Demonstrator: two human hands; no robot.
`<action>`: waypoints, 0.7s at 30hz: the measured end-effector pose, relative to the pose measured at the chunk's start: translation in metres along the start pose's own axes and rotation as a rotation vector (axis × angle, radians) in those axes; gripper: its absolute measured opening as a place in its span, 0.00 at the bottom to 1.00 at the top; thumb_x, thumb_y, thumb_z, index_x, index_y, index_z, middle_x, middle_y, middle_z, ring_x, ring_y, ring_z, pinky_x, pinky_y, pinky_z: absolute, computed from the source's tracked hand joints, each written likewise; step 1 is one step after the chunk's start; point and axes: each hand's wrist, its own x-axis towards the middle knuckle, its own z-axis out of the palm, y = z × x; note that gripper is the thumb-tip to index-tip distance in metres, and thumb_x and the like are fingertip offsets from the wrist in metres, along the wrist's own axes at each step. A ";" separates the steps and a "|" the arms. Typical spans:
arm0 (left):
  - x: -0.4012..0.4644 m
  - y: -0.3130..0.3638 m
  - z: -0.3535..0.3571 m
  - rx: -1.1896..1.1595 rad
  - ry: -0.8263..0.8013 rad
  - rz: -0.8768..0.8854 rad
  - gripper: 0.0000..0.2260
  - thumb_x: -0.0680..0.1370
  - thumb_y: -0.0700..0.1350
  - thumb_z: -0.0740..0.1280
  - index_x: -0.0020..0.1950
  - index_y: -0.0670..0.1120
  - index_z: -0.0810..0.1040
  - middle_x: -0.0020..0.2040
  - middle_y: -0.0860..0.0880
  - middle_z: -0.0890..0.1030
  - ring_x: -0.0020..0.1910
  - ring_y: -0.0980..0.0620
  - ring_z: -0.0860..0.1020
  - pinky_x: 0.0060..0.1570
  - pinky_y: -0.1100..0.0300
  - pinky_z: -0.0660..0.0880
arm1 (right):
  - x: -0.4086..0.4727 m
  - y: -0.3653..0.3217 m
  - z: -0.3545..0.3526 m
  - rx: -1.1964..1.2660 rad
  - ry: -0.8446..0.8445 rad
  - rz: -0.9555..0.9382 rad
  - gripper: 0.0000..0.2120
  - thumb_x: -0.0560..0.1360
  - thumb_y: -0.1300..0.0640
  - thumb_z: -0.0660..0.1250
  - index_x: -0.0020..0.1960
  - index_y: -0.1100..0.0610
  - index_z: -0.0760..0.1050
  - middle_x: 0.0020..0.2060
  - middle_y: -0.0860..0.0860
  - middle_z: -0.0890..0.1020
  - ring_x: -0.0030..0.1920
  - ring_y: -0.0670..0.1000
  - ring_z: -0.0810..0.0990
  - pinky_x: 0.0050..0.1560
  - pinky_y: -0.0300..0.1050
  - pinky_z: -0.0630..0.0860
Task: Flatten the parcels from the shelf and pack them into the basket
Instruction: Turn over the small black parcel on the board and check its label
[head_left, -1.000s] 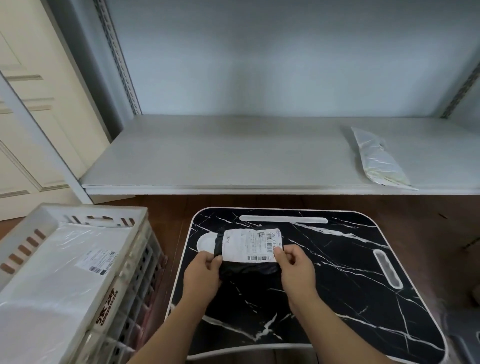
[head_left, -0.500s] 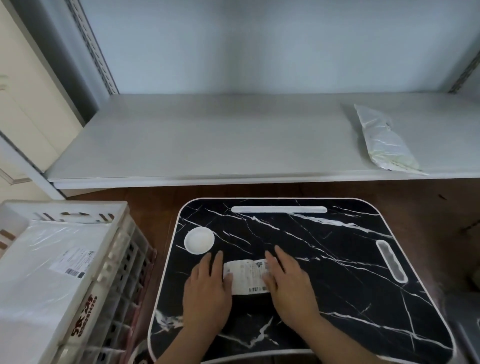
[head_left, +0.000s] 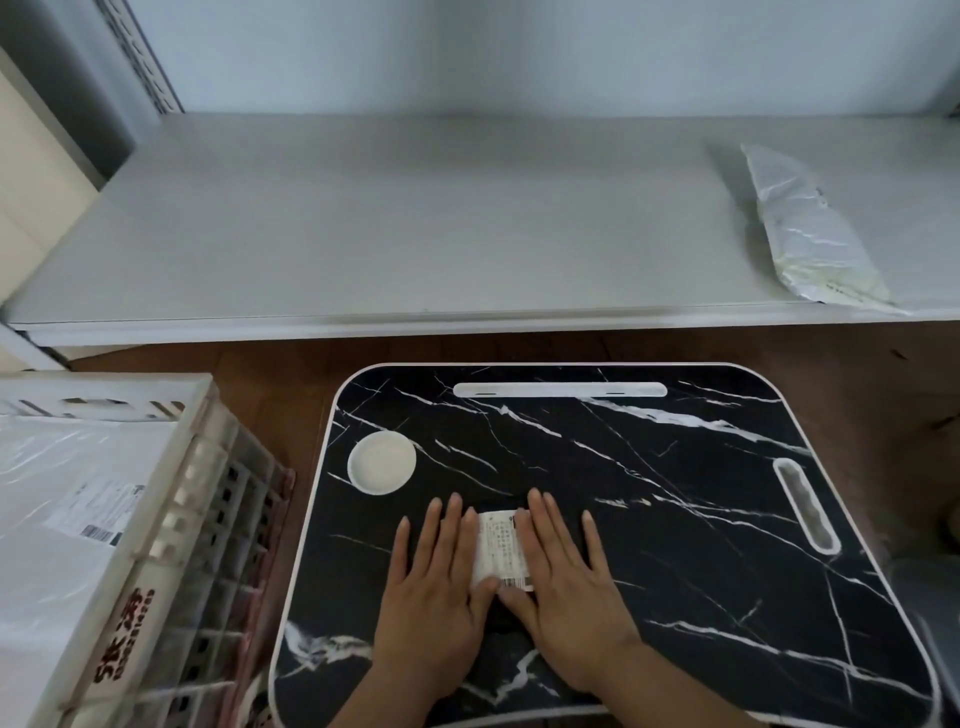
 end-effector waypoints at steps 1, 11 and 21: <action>0.000 0.000 0.000 0.008 -0.011 0.001 0.28 0.83 0.58 0.42 0.76 0.42 0.59 0.76 0.43 0.63 0.75 0.46 0.59 0.68 0.43 0.57 | 0.000 0.001 0.001 0.001 0.010 -0.005 0.34 0.81 0.36 0.45 0.76 0.60 0.58 0.76 0.56 0.61 0.75 0.53 0.60 0.67 0.58 0.57; 0.002 0.000 -0.008 0.032 -0.114 -0.024 0.29 0.83 0.59 0.43 0.74 0.43 0.66 0.74 0.44 0.67 0.74 0.45 0.62 0.67 0.43 0.57 | 0.004 -0.001 -0.008 -0.006 -0.066 0.020 0.33 0.81 0.35 0.45 0.72 0.58 0.66 0.72 0.55 0.69 0.74 0.53 0.62 0.66 0.62 0.57; 0.006 -0.028 -0.035 -0.152 0.065 -0.197 0.36 0.74 0.58 0.34 0.78 0.44 0.54 0.79 0.48 0.52 0.76 0.55 0.44 0.73 0.57 0.41 | 0.020 -0.024 -0.007 -0.037 -0.071 -0.182 0.28 0.81 0.39 0.45 0.75 0.51 0.63 0.75 0.56 0.63 0.76 0.58 0.58 0.69 0.59 0.55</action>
